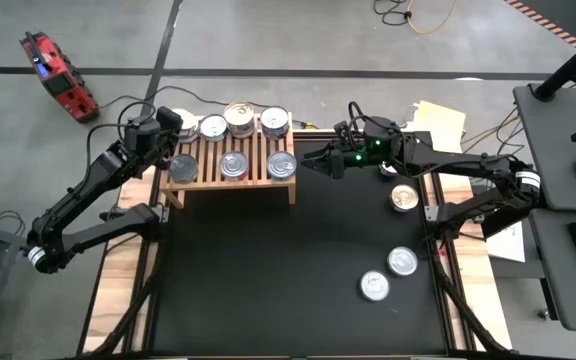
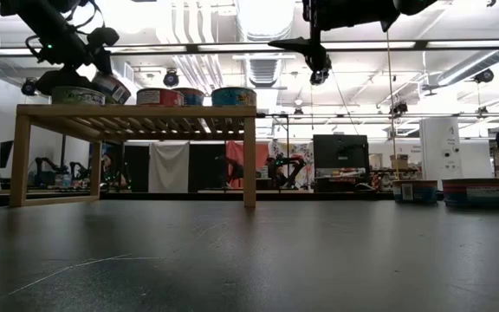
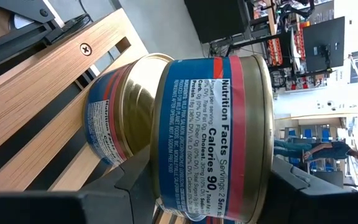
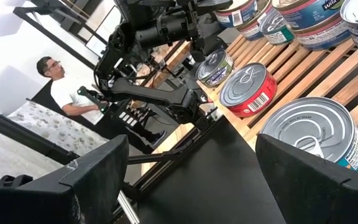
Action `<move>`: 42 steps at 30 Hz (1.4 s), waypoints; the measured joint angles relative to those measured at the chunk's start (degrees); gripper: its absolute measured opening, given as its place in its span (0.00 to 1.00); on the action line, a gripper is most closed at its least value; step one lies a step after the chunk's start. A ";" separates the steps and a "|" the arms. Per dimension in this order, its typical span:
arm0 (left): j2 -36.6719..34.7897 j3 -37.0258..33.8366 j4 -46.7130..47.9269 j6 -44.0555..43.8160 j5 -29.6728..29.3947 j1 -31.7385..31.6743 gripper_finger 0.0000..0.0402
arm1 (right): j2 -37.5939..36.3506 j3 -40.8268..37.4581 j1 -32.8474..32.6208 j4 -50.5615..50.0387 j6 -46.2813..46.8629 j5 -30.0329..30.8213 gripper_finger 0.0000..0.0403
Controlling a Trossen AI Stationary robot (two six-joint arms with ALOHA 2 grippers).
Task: Stack canned seafood by type on shelf
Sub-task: Stack the blue pink tuna can on top of the other blue pink tuna can on the shelf
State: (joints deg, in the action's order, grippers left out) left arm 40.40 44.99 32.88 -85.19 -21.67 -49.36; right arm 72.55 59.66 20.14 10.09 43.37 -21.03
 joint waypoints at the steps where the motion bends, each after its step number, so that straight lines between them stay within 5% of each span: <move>1: 0.00 0.00 0.00 0.00 0.00 0.00 0.45 | -0.02 0.00 0.00 0.00 0.13 -0.01 0.85; 42: 0.07 -0.01 -0.40 0.42 -0.36 0.04 0.49 | -0.04 0.00 0.00 0.04 0.55 -0.45 0.88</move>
State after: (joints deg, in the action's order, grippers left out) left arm 40.47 44.98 32.49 -84.76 -22.03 -49.32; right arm 72.51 59.66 20.14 10.13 43.92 -21.47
